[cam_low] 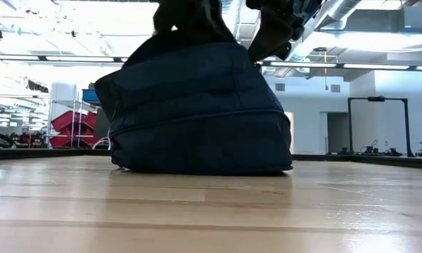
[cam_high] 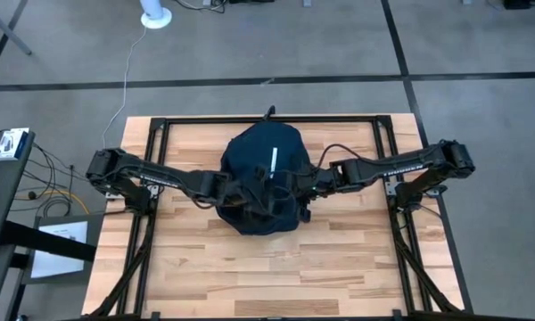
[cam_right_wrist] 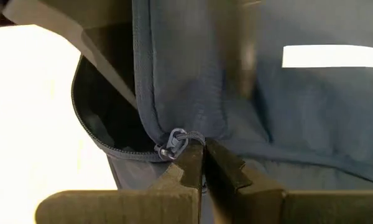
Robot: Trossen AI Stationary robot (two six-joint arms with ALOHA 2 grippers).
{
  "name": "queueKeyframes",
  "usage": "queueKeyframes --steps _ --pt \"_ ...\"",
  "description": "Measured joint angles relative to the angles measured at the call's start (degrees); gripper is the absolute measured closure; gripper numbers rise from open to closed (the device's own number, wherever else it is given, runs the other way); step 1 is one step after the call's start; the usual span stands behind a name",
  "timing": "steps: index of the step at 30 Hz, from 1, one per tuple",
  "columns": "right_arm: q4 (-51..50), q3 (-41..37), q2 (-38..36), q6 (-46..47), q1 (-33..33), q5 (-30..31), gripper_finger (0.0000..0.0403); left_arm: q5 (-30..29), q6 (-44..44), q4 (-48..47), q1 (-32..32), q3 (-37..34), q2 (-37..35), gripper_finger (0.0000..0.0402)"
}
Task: Unpack backpack
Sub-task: Open the dark blue backpack
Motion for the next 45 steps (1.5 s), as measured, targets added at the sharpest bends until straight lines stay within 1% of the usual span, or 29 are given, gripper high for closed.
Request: queueKeyframes --steps 3,6,9,10,11,17,19,23,27,31,35,40,45 --pt "-0.1 0.0 0.0 0.4 0.3 0.0 0.0403 0.1 -1.7 1.5 0.3 0.3 -1.5 0.0204" --pt "-0.1 0.0 0.0 0.5 0.3 0.0 0.0403 0.1 -1.3 0.1 0.6 1.5 -1.8 0.0276" --pt "-0.3 0.0 0.0 0.5 0.3 0.0 0.0403 0.7 0.4 -4.7 0.9 3.0 -1.7 0.0357" --pt "-0.3 0.0 0.0 0.5 0.3 0.0 0.0403 1.2 0.7 -5.2 1.0 3.2 -1.7 0.0379" --pt "-0.3 0.0 0.0 0.5 0.3 0.0 0.0403 1.9 0.6 -5.6 1.3 3.3 -1.7 0.0389" --pt "-1.3 0.0 0.0 0.6 0.3 0.0 0.0403 2.1 -1.1 -7.8 1.7 3.2 -1.8 0.04" --pt "-3.0 0.0 0.0 1.6 0.0 0.0 0.0403 3.2 -1.3 -9.4 1.7 3.2 -2.8 0.04" --pt "-6.6 0.0 0.0 4.0 -0.9 0.1 0.0403 6.5 -3.0 -10.3 1.9 3.2 -6.7 0.0401" --pt "-6.6 0.0 0.0 4.8 -1.8 0.2 0.0403 8.3 -5.0 -12.1 3.0 3.2 -10.6 0.0401" --pt "-6.6 0.0 0.0 4.5 -2.8 0.3 0.0403 12.0 -7.3 -13.2 3.7 3.2 -14.7 0.0401" --pt "-6.7 0.1 -0.1 3.3 -4.6 1.1 0.0403 12.4 -9.3 -15.6 3.7 3.2 -18.2 0.0401" --pt "-7.2 0.0 -1.9 1.8 -7.5 4.8 0.0403 12.4 -12.2 -16.7 3.5 3.2 -22.5 0.0401" --pt "-7.9 0.0 -4.4 1.1 -11.1 4.9 0.0403 12.3 -14.5 -17.5 3.3 3.2 -26.3 0.0401"
